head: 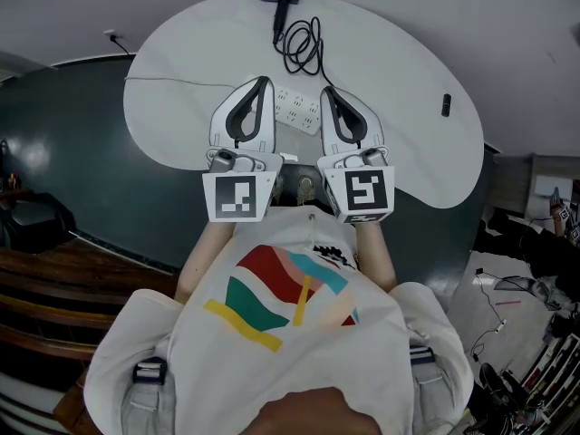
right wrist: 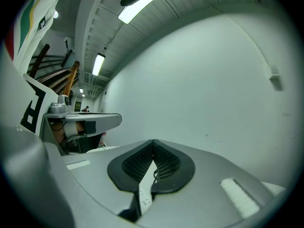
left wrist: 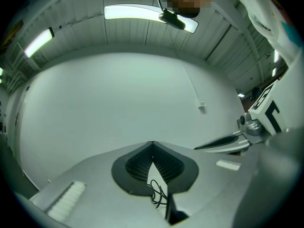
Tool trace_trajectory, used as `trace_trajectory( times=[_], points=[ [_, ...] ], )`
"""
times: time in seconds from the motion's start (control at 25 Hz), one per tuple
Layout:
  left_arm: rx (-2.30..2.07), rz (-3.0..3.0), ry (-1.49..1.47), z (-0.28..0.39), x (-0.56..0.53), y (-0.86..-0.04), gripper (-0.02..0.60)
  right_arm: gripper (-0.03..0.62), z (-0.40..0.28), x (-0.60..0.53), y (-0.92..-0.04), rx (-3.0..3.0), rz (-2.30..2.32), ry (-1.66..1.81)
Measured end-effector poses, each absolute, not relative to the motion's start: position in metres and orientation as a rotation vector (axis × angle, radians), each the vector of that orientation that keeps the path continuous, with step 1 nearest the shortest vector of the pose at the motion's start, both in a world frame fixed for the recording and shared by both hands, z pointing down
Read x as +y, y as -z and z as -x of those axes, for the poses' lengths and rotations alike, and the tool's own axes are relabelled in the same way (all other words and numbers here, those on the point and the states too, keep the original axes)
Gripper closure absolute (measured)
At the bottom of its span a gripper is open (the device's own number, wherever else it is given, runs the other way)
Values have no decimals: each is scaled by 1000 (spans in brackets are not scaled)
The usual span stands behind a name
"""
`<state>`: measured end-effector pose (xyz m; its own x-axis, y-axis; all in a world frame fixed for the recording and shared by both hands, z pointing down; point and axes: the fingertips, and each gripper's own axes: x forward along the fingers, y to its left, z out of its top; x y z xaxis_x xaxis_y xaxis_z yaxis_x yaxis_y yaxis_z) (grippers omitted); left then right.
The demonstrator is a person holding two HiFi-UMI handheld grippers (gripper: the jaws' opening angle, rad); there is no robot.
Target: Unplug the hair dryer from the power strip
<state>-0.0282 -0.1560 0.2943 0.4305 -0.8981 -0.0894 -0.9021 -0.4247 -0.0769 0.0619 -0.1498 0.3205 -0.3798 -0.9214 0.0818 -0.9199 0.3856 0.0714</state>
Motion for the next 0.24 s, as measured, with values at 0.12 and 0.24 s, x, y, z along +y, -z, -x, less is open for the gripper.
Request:
trace_trajectory(
  times=[0.12,0.24],
  points=[
    [1626,2561,-51,29,-157,-295,581,582,-63,-149,-326,-2517,-1662,16],
    [1628,2564,-36,29,-159,-297,581,582,-61,-151,-328,-2524,-1637,9]
  ],
)
